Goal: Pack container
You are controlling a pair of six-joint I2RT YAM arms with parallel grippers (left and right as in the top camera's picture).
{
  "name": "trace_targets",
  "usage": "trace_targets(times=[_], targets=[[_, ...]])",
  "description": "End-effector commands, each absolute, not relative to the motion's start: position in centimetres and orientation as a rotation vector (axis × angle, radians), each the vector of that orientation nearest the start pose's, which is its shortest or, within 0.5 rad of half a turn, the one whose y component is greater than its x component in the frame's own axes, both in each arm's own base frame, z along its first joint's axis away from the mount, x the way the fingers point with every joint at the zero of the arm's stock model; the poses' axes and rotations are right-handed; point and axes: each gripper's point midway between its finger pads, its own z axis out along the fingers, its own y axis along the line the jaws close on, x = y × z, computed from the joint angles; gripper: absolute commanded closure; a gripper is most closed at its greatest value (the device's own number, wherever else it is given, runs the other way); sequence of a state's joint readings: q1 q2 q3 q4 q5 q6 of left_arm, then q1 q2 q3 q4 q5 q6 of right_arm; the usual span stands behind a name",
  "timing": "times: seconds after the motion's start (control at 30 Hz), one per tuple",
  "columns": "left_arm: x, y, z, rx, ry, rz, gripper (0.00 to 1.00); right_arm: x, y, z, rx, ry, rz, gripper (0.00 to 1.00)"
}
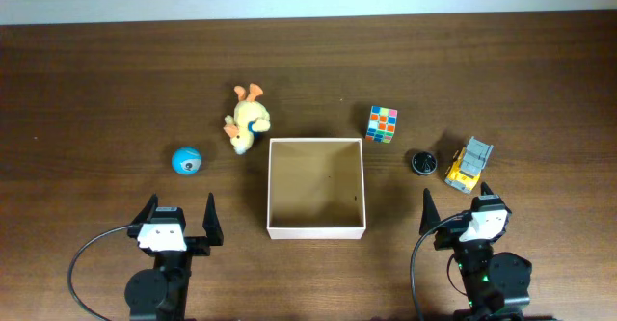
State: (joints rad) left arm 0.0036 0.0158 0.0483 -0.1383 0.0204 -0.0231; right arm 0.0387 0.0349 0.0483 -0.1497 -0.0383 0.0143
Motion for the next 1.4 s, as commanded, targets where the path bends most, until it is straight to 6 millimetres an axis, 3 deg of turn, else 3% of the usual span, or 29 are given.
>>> trace_targets(times=[0.0,0.77,0.97,1.07,1.37], targets=[[24.4,-0.3,15.5,-0.007,1.681,-0.043,0.01,24.4,1.2,14.8,-0.037,1.716,0.048,0.01],[24.4,-0.3,15.5,-0.007,1.681,-0.043,0.01,24.4,1.3,14.8,-0.045,1.715,0.058,0.01],[24.4,-0.3,15.5,-0.007,1.681,-0.043,0.01,24.3,1.7,15.3,0.029,1.707,0.154,0.01],[24.4,-0.3,15.5,-0.008,1.681,-0.043,0.01,24.2,1.9,16.5,0.05,1.685,0.195,0.01],[24.4,-0.3,15.5,-0.007,1.681,-0.043,0.01,22.4,2.0,23.1,0.043,1.674,0.201,0.01]])
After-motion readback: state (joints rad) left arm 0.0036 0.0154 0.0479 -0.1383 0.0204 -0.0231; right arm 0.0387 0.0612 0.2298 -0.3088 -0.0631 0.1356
